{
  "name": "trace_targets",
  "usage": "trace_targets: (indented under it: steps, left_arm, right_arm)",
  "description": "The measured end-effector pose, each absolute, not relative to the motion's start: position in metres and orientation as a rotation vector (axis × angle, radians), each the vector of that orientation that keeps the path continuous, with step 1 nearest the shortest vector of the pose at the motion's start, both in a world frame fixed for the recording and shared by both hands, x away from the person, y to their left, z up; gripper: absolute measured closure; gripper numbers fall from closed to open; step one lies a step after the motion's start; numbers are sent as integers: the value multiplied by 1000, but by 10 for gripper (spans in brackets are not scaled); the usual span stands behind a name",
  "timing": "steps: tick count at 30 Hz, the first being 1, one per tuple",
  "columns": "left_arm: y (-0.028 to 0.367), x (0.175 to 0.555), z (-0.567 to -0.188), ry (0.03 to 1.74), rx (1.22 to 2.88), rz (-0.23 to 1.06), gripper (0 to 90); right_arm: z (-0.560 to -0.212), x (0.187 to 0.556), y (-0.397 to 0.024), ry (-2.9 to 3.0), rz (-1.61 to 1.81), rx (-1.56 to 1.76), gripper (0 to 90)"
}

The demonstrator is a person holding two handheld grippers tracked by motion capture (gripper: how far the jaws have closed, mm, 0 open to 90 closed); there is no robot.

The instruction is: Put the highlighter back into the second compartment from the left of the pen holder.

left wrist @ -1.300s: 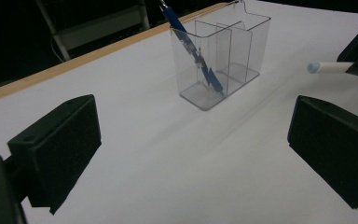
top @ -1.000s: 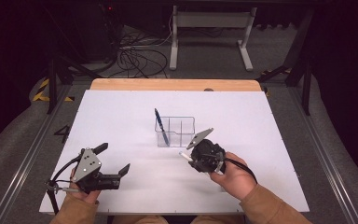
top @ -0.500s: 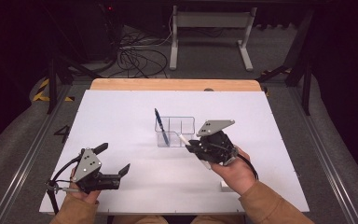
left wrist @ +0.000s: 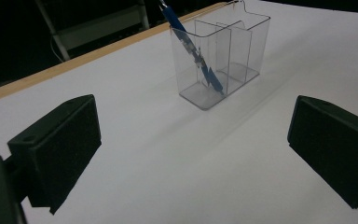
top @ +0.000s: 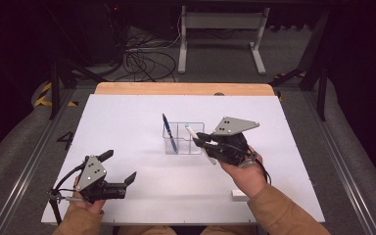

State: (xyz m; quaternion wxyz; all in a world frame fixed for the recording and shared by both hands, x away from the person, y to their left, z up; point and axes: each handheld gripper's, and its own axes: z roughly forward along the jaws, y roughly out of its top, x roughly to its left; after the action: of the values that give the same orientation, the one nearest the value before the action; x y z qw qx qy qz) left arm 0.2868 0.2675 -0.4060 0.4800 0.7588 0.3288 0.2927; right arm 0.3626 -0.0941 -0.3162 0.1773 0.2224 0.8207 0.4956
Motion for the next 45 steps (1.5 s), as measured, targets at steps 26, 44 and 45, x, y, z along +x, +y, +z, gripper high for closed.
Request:
trace_targets:
  steps: [26,44,45]
  left_arm:
    - [268,288,-407,804,1849,706,34]
    - [269,289,-407,802,1856,708,34]
    - [269,289,-407,802,1856,708,34]
  right_arm:
    - [-302,393,-82,2154,1666,575,779]
    - [-318,426,-68,2086,1723,596,780]
    - [-319,428,-67,2087,1721,602,779]
